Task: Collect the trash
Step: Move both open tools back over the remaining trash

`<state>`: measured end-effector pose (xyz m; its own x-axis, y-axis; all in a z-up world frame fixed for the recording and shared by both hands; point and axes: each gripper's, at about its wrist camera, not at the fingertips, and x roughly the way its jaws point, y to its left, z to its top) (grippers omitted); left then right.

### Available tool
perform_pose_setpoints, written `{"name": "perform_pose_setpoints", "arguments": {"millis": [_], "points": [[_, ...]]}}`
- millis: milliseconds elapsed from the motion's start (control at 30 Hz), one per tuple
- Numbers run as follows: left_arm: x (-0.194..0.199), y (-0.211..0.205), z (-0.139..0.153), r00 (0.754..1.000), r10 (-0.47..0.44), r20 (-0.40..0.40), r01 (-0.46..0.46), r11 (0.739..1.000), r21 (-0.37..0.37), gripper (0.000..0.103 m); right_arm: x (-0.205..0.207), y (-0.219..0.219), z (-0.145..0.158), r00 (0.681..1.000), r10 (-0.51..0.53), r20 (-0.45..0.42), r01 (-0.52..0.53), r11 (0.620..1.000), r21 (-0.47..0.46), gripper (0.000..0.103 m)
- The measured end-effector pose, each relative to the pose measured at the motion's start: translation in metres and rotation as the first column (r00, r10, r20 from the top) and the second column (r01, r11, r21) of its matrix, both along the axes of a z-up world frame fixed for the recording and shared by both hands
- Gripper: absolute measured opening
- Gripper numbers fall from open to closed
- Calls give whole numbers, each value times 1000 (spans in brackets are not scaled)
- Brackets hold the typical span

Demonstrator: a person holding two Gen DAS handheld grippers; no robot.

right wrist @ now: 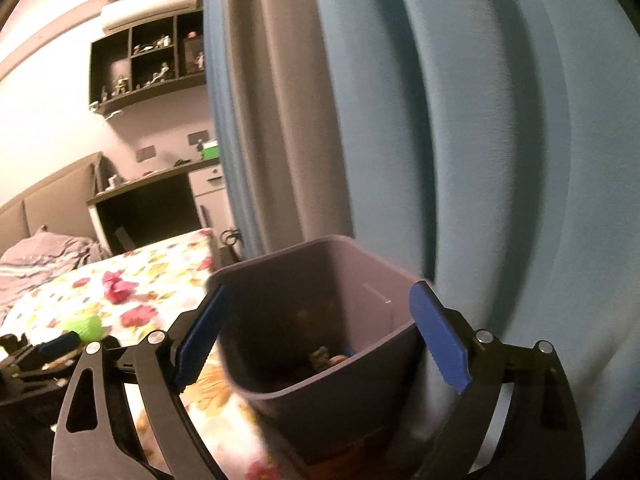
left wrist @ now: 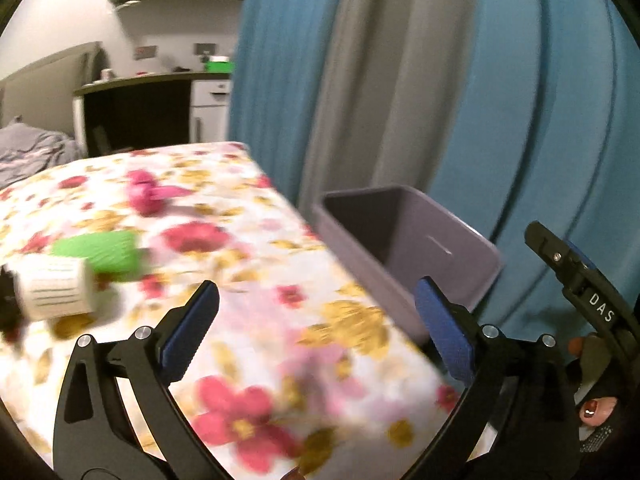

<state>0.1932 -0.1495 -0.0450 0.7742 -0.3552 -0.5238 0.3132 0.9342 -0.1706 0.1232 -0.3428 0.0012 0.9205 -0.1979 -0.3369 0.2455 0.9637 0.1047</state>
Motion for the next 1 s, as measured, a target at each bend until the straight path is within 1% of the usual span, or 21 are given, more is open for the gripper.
{"name": "perform_pose_setpoints", "arguments": {"millis": [100,167,233,333,400,533,600,633,767,1000], "points": [[-11,36,7,996,87,6,-87,996,-13,97,-2,17,1,999,35,-1,-35,999,11,91],[-19,62,9,988,151,14,-151,988,-7,97,-3,30,2,998,63,3,-63,998,24,95],[-25,86,10,979,206,3,-206,979,-9,97,-3,46,3,995,96,6,-97,995,32,95],[-33,124,8,960,278,-20,-278,960,-24,97,-3,67,4,990,141,-5,-141,989,32,97],[-39,146,8,948,317,-17,-317,948,-21,97,-1,86,4,984,176,-13,-175,984,29,97],[-52,190,7,914,406,-2,-406,914,1,97,0,121,3,969,245,-27,-245,969,22,97],[-57,207,8,902,433,-8,-433,902,-5,97,2,141,3,958,283,-38,-282,959,22,97],[-60,219,8,891,454,-9,-454,891,-7,97,3,150,2,953,299,-44,-299,954,24,97],[-68,251,9,861,509,0,-509,861,-2,97,12,189,-3,924,374,-87,-372,928,30,97],[-73,298,12,818,574,15,-574,819,0,97,31,259,-17,874,460,-155,-464,886,7,97]]}}
